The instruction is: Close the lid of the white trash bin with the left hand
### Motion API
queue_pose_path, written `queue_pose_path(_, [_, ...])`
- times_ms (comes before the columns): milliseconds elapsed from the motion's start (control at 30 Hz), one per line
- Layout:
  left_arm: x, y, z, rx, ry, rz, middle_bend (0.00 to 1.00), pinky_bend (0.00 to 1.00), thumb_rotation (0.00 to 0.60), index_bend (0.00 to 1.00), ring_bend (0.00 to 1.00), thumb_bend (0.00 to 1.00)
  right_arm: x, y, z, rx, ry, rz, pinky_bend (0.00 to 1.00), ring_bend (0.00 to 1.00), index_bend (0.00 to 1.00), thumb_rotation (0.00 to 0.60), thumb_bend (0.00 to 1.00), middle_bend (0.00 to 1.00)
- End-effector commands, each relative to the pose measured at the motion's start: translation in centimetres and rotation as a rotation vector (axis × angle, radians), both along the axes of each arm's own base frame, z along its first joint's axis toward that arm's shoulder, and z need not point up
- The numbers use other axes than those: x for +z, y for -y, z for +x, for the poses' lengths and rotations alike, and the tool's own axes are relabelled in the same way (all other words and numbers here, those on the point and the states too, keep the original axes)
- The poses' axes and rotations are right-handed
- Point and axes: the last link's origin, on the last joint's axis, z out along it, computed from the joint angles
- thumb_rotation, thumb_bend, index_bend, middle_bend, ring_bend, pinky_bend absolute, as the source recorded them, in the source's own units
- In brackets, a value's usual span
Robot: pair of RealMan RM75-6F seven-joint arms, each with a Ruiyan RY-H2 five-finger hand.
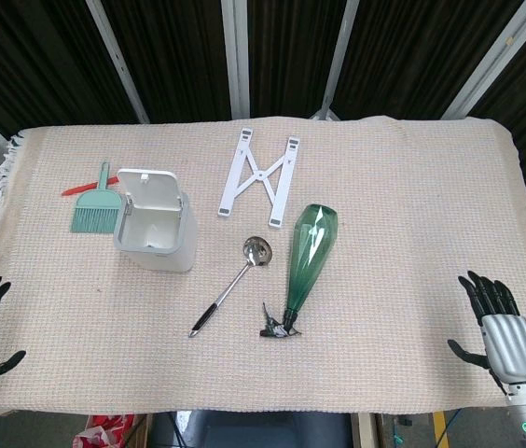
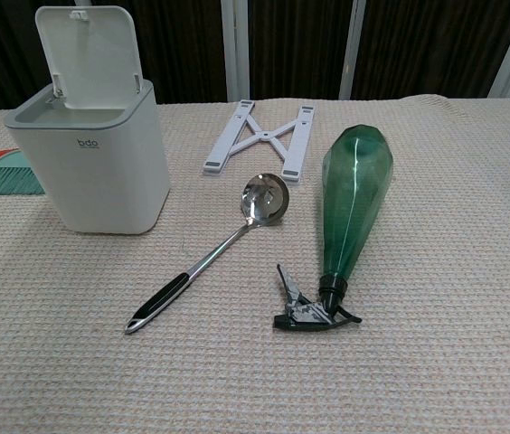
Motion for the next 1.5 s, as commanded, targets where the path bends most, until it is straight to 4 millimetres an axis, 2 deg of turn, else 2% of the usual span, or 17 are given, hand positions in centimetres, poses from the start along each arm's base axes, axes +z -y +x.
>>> queue_pose_path(33, [-0.1,0.0,0.0,0.001,-0.001,0.000,0.00,0.00,0.600,0.00,0.00,0.06,0.0,0.0,0.0,-0.001,0.001,0.000,0.00,0.00,0.00,0.600,0.23,0.00])
queue_pose_path(667, [-0.4,-0.5,0.2,0.032,0.010,-0.020,0.00,0.00,0.600,0.00,0.00,0.06,-0.1,0.2,0.1,-0.002,0.015,0.001,0.00,0.00,0.00,0.600,0.23,0.00])
queue_pose_path(767, [-0.1,-1.3,0.7,0.027,0.026,-0.004,0.06,0.07,0.600,0.00,0.01,0.12,-0.1,0.2,0.0,-0.004,0.019,0.000,0.00,0.00,0.00,0.600,0.23,0.00])
queue_pose_path(800, [0.2,-1.8,1.1,0.019,0.033,0.012,0.14,0.17,0.600,0.00,0.06,0.18,0.0,0.2,0.0,-0.005,0.022,-0.001,0.00,0.00,0.00,0.600,0.23,0.00])
queue_pose_path(833, [0.5,-2.4,1.5,0.008,0.035,0.029,0.27,0.31,0.600,0.00,0.14,0.26,0.0,0.2,0.0,-0.007,0.027,-0.002,0.00,0.00,0.00,0.600,0.23,0.00])
queue_pose_path(900, [1.0,-3.4,2.3,-0.008,0.036,0.048,0.46,0.49,0.600,0.00,0.30,0.34,0.0,0.2,0.0,-0.010,0.032,-0.004,0.00,0.00,0.00,0.600,0.23,0.00])
queue_pose_path(1033, [2.5,-6.9,5.5,-0.062,0.056,0.079,0.72,0.65,0.600,0.00,0.51,0.39,0.0,0.3,0.0,-0.016,0.037,-0.002,0.00,0.00,0.00,0.600,0.23,0.00])
queue_pose_path(1133, [4.0,-10.3,8.9,-0.082,0.038,0.073,0.87,0.77,0.600,0.00,0.66,0.43,-0.1,0.4,0.0,-0.022,0.041,-0.002,0.00,0.00,0.00,0.600,0.23,0.00])
queue_pose_path(1267, [5.0,-14.2,11.9,-0.045,0.037,0.030,0.97,0.86,0.600,0.00,0.76,0.49,0.0,0.5,-0.2,-0.031,0.047,-0.002,0.00,0.00,0.00,0.600,0.23,0.00])
queue_pose_path(1333, [4.9,-17.8,14.3,0.006,0.048,-0.044,1.00,0.89,0.600,0.00,0.80,0.55,0.1,0.5,-0.2,-0.036,0.052,-0.004,0.00,0.00,0.00,0.600,0.23,0.00])
queue_pose_path(1500, [4.6,-21.0,16.2,0.092,0.027,-0.095,1.00,0.92,0.600,0.00,0.83,0.64,0.1,0.6,-0.3,-0.041,0.056,-0.002,0.00,0.00,0.00,0.600,0.23,0.00])
